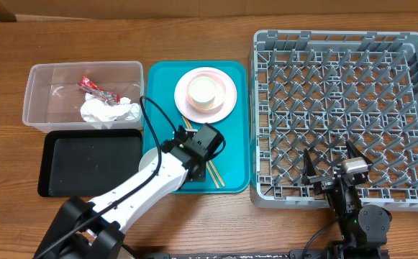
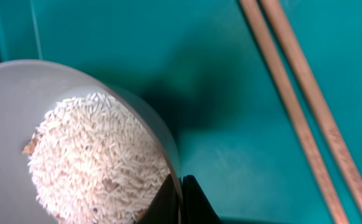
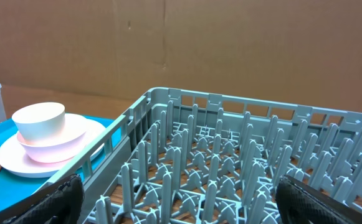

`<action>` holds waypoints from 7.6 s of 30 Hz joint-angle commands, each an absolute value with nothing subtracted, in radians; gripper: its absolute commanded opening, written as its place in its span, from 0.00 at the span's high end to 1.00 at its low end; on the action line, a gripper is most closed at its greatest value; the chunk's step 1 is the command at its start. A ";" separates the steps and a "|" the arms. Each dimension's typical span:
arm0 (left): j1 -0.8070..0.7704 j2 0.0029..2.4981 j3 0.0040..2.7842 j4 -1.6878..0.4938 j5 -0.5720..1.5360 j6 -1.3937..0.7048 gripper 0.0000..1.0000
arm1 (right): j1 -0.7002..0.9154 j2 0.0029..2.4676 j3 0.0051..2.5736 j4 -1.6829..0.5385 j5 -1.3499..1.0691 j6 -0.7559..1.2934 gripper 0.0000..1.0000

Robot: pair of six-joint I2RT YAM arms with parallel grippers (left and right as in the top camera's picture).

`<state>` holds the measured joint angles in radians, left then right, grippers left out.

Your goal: Sort waste into correct bins and load items into the dishwasher

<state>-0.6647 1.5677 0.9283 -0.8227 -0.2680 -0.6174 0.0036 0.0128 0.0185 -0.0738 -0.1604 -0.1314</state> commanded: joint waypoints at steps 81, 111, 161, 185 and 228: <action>0.888 1.604 0.835 -0.812 1.583 -0.002 0.96 | 0.011 0.003 0.008 -0.069 -0.166 -0.131 0.00; 0.816 1.437 0.859 -1.337 1.496 0.443 0.96 | 0.011 0.003 0.008 -0.069 -0.166 -0.131 0.00; -0.556 1.683 1.180 -0.948 -0.175 -0.454 0.96 | 0.011 0.003 0.008 -0.069 -0.166 -0.131 0.00; -0.371 1.645 1.623 -1.287 -0.195 -0.450 0.71 | 0.011 0.003 0.008 -0.069 -0.166 -0.131 0.00; 0.000 1.616 1.680 -1.387 -0.262 -0.450 0.00 | 0.011 0.003 0.008 0.017 -0.361 -0.102 0.00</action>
